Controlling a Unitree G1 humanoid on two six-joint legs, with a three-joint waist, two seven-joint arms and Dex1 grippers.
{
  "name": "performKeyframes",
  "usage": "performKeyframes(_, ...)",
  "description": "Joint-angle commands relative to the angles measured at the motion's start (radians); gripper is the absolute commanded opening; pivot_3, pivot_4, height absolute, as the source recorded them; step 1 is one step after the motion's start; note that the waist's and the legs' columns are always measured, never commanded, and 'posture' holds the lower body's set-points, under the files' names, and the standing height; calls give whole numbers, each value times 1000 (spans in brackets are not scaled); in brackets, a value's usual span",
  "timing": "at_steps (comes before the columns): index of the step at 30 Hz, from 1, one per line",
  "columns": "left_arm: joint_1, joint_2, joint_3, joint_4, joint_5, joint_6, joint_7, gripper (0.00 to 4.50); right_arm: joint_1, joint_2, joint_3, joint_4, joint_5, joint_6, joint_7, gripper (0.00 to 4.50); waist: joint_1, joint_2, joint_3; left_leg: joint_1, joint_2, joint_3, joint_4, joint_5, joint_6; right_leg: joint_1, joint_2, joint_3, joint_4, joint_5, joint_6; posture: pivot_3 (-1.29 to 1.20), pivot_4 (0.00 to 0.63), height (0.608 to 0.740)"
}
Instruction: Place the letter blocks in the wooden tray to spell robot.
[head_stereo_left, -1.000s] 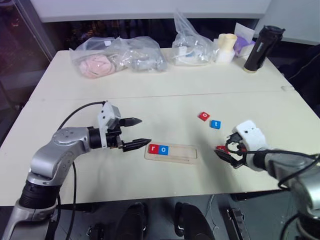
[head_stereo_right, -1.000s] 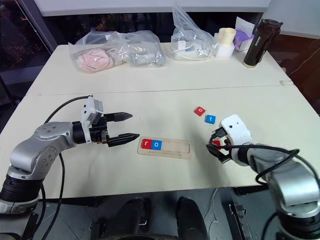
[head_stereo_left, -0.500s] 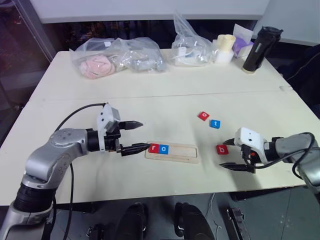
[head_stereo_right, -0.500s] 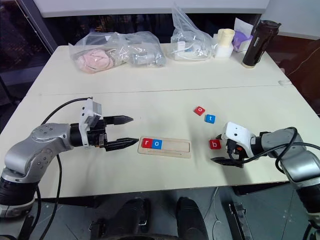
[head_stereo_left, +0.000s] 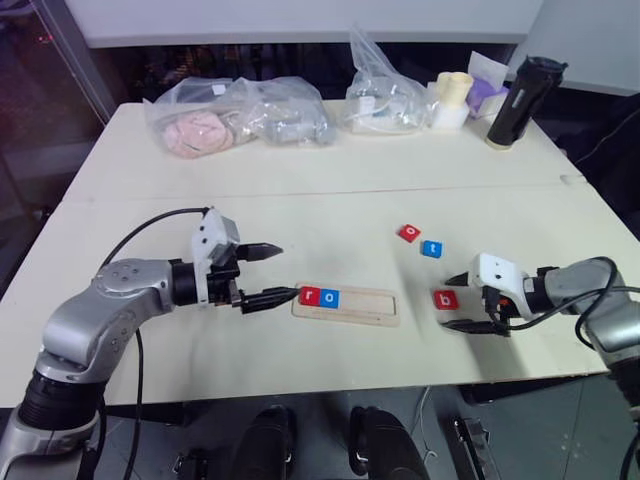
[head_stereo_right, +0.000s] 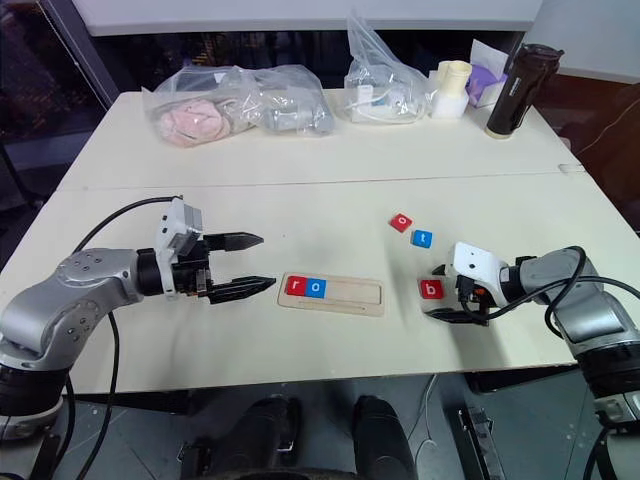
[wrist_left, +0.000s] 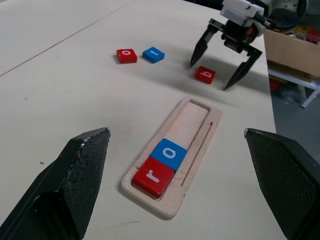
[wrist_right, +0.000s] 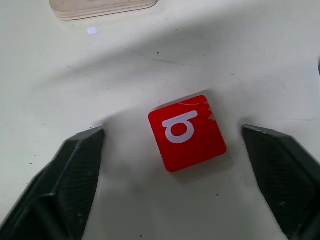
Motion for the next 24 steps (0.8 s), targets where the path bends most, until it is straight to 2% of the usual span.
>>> performKeyframes(1, 7, 15, 27, -43, -6, -5, 6, 4500, -11, 8, 9, 22, -30, -6, -5, 2543, 0, 0, 0, 0, 0, 0, 0, 0, 0, 0, 0, 0, 0, 0, 0, 0, 150, 740)
performKeyframes(4, 10, 13, 32, -47, -14, 3, 17, 4500, -23, 17, 0, -12, -7, 42, 3, 1145, -1, 0, 0, 2, 0, 0, 0, 0, 0, 1, -1, 1, 0, 0, 0, 0, 150, 740)
performKeyframes(8, 16, 17, 36, -49, -19, 2, 17, 4500, -90, 38, 1, -131, 18, 145, -4, 1118, -4, 0, 0, 2, 1, 0, 0, 0, 0, 0, -2, 1, 0, 0, -1, 0, 150, 740)
performKeyframes(13, 24, 14, 32, -51, -15, -6, 16, 4500, -156, 78, 69, -287, 22, 253, 17, 1118, 0, 0, 0, 2, 1, 0, -2, 0, 0, -1, -1, 1, 1, 1, -1, 0, 150, 740)
performKeyframes(18, 24, 3, 27, -53, -5, -16, 33, 4500, -178, 172, 164, -327, -19, 294, -30, 1118, 1, 0, 0, -1, 0, -1, -1, 0, 0, -2, -2, 0, -1, 0, -1, 0, 150, 740)
performKeyframes(24, 54, -8, 40, -74, -10, -20, 60, 4500, -215, 249, 214, -323, -50, 319, -87, 1118, 0, 0, 0, -2, -1, -1, -1, 0, 0, -2, -4, 0, -1, 1, -1, 0, 150, 740)
